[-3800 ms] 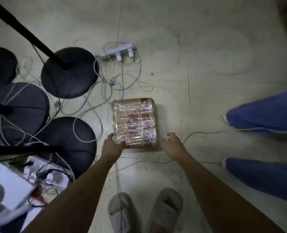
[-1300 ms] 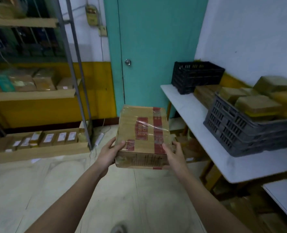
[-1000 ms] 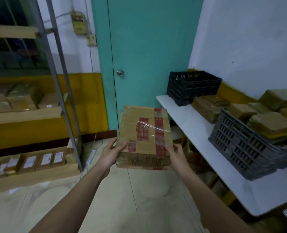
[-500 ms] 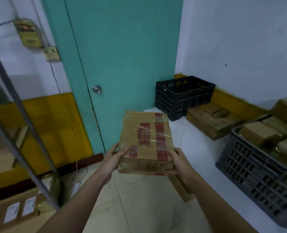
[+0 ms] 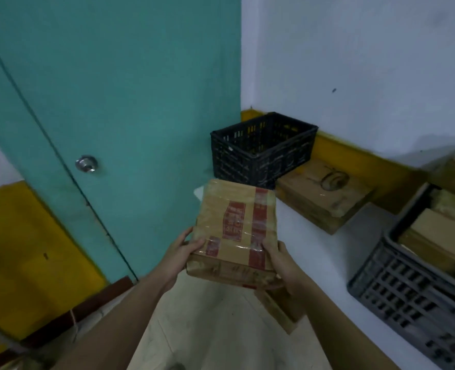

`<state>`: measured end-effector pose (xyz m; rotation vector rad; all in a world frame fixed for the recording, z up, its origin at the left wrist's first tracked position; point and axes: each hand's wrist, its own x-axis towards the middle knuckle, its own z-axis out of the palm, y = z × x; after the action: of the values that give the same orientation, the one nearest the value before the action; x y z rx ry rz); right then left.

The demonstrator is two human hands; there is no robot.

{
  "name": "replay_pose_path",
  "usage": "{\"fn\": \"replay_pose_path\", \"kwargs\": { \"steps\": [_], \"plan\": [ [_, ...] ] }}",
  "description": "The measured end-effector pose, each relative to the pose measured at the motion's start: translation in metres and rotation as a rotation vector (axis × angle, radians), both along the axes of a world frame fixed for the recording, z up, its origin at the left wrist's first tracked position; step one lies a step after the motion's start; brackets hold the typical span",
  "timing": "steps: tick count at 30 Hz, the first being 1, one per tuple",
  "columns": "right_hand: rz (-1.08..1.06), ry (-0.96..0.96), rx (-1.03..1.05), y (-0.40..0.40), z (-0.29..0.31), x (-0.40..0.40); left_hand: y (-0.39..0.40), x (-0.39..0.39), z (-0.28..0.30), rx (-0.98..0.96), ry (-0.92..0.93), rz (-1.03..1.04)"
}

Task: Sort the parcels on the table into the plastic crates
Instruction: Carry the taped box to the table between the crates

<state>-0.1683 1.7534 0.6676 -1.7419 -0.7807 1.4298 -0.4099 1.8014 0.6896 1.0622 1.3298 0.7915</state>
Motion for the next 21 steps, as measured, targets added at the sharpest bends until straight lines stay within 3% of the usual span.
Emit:
{"fn": "replay_pose_path", "kwargs": {
  "steps": [10,21],
  "plan": [
    [-0.284,-0.058,-0.092,0.08,-0.033,0.007,0.165,0.03,-0.05,-0.113,0.0,-0.388],
    [-0.569,-0.012,-0.173,0.095,-0.075,0.016,0.252,0.104,-0.097,-0.268,0.121,-0.741]
  ]
}}
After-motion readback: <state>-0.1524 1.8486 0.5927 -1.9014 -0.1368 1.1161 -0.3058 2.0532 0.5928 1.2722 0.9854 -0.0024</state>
